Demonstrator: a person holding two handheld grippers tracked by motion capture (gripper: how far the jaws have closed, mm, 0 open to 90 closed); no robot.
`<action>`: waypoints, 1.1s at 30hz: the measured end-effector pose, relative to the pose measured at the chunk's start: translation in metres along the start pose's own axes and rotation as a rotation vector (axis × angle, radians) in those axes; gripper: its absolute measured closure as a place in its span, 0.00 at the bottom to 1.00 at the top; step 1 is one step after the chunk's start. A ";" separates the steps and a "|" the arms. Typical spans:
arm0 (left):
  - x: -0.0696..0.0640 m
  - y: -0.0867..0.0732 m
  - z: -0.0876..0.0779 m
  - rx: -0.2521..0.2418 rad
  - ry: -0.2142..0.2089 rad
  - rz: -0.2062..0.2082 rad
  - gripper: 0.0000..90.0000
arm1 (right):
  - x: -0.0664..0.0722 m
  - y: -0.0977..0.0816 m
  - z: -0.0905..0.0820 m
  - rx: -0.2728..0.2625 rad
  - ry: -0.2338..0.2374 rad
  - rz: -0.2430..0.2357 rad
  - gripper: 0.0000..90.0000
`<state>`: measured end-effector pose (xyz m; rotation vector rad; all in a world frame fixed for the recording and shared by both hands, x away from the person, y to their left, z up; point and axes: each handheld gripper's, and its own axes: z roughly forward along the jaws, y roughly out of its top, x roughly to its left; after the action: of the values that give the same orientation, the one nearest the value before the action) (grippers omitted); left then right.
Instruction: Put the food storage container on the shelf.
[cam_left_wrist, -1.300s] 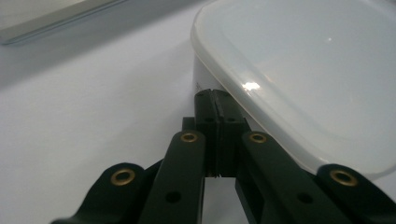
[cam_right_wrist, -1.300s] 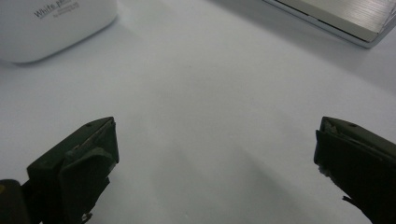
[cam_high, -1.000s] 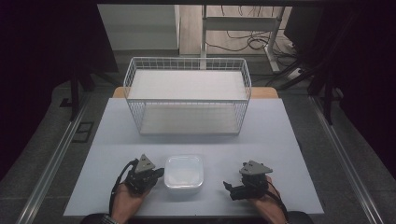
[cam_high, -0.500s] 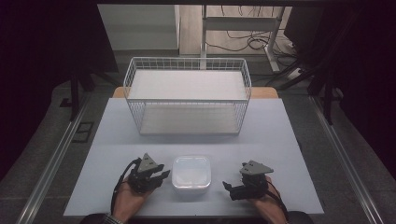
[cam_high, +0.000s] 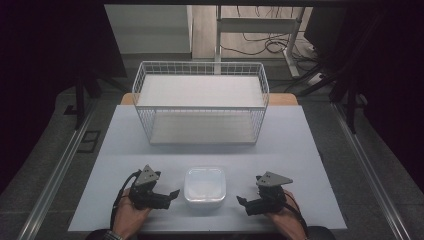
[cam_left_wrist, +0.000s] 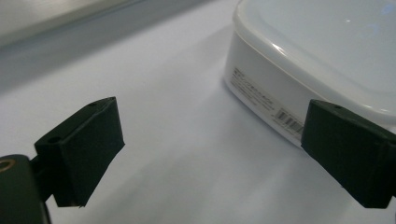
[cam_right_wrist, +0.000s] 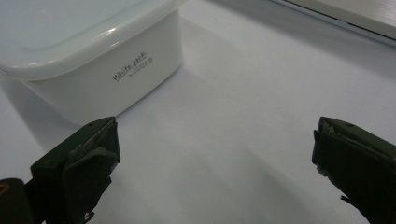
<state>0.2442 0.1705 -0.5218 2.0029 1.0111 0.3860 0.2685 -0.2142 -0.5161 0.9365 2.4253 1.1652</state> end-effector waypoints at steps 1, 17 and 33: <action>0.000 0.000 0.000 -0.004 -0.002 0.004 0.05 | 0.001 0.001 0.000 -0.002 0.008 0.008 0.01; -0.011 0.014 0.000 -0.013 -0.076 0.012 0.01 | 0.015 0.028 -0.002 -0.033 0.116 0.057 0.00; -0.026 0.032 0.015 -0.023 -0.158 0.017 0.03 | 0.032 0.060 0.016 -0.004 0.140 -0.020 0.04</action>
<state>0.2531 0.1325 -0.5029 1.9890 0.8878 0.2431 0.2786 -0.1558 -0.4797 0.8535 2.5331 1.2676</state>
